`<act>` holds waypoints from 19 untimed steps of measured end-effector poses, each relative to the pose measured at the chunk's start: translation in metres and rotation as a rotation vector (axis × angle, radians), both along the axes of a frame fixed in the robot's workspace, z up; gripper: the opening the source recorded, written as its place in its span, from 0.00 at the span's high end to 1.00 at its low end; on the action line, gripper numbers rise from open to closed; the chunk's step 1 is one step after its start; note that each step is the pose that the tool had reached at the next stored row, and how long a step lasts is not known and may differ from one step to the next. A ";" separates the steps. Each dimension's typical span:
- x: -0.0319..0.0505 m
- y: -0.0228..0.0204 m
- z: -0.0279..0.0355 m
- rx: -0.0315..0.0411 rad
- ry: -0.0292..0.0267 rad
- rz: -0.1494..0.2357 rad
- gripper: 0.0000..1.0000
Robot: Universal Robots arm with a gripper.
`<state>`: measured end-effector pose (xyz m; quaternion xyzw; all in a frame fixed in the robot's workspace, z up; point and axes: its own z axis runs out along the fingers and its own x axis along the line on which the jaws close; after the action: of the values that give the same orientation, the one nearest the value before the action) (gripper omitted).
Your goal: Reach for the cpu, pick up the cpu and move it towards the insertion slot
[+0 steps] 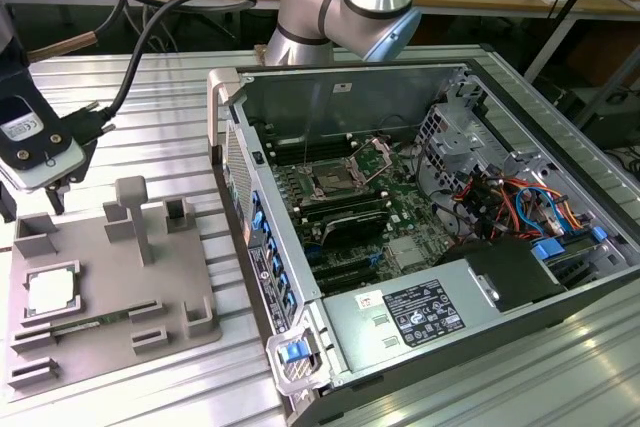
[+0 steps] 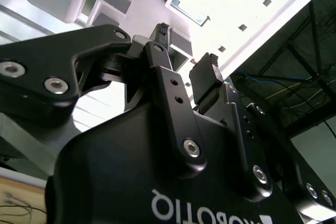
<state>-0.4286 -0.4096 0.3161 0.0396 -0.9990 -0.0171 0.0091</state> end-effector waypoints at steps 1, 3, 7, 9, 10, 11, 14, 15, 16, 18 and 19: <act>-0.0003 -0.0001 -0.0026 0.0000 0.0000 0.008 0.55; -0.0012 -0.0001 -0.0064 0.0000 0.0000 0.014 0.55; -0.0060 -0.0005 -0.0133 -0.0001 0.0001 0.024 0.55; -0.0088 -0.0009 -0.0158 -0.0001 0.0001 0.025 0.55; -0.0120 -0.0011 -0.0182 0.0000 -0.0001 0.025 0.55; -0.0132 -0.0011 -0.0194 0.0001 -0.0001 0.025 0.55; -0.0161 -0.0011 -0.0214 0.0000 -0.0004 0.026 0.48; -0.0162 -0.0011 -0.0214 -0.0001 -0.0003 0.025 0.48; -0.0163 -0.0011 -0.0214 0.0000 -0.0003 0.025 0.42; -0.0163 -0.0011 -0.0214 0.0000 -0.0003 0.025 0.30; -0.0163 -0.0012 -0.0226 -0.0003 -0.0005 0.025 0.24</act>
<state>-0.4450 -0.4107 0.2935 0.0523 -0.9985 -0.0168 0.0090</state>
